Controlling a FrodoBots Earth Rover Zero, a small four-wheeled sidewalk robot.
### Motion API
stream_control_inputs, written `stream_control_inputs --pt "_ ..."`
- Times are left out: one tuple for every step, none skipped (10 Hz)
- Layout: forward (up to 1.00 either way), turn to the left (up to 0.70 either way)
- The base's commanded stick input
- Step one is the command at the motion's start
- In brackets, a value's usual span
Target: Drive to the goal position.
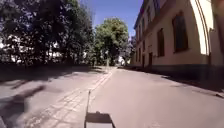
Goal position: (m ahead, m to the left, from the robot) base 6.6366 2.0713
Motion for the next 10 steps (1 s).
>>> stream_control_inputs --pt "0.70 0.00" --pt "0.70 0.00" --pt "0.70 0.00" --pt "0.70 0.00" --pt "0.70 0.00" --pt "0.70 0.00" --pt "0.70 0.00" --pt "0.70 0.00" --pt "0.70 0.00" --pt "0.70 0.00"
